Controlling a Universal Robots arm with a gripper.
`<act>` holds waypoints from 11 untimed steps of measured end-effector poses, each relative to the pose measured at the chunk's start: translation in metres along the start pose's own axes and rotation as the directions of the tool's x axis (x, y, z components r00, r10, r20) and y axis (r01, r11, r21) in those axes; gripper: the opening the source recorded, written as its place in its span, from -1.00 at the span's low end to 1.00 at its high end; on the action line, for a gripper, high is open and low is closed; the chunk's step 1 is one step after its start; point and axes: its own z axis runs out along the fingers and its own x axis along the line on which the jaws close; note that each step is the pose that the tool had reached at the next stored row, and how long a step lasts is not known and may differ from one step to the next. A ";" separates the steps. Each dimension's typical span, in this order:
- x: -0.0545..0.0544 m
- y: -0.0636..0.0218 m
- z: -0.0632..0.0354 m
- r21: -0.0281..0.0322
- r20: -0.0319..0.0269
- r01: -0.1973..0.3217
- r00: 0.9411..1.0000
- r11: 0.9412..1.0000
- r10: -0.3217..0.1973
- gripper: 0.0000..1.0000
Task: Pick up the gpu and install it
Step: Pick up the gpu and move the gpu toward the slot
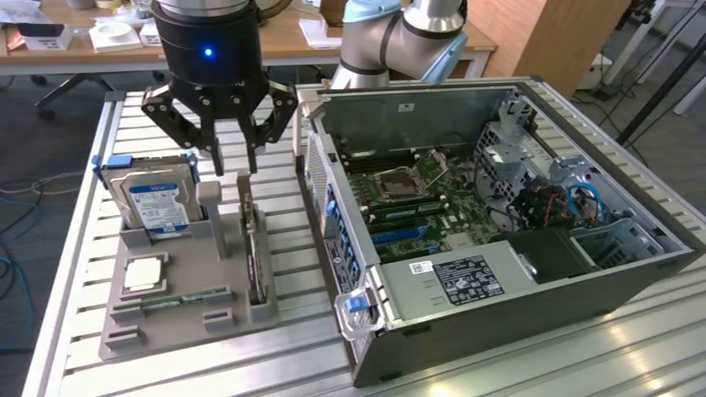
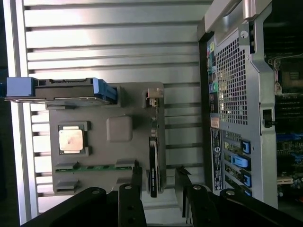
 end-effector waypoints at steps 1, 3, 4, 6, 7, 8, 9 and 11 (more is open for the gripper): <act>0.000 -0.0001 0.0018 0.000 0.000 0.000 1.000 1.000 0.000 -0.18; 0.000 -0.0003 0.0056 0.000 0.000 0.000 1.000 1.000 0.000 -0.18; 0.000 -0.0004 0.0074 0.000 0.000 0.000 1.000 1.000 0.000 -0.18; 0.000 -0.0007 0.0110 0.000 0.000 0.000 1.000 1.000 0.000 -0.18; 0.000 -0.0009 0.0128 0.000 0.000 0.000 1.000 1.000 0.000 -0.18; 0.000 -0.0010 0.0147 0.000 0.000 0.000 1.000 1.000 0.000 -0.18; 0.000 -0.0011 0.0164 0.000 0.000 0.000 1.000 1.000 0.000 -0.18; 0.000 -0.0014 0.0200 0.000 0.000 0.000 1.000 1.000 0.000 -0.18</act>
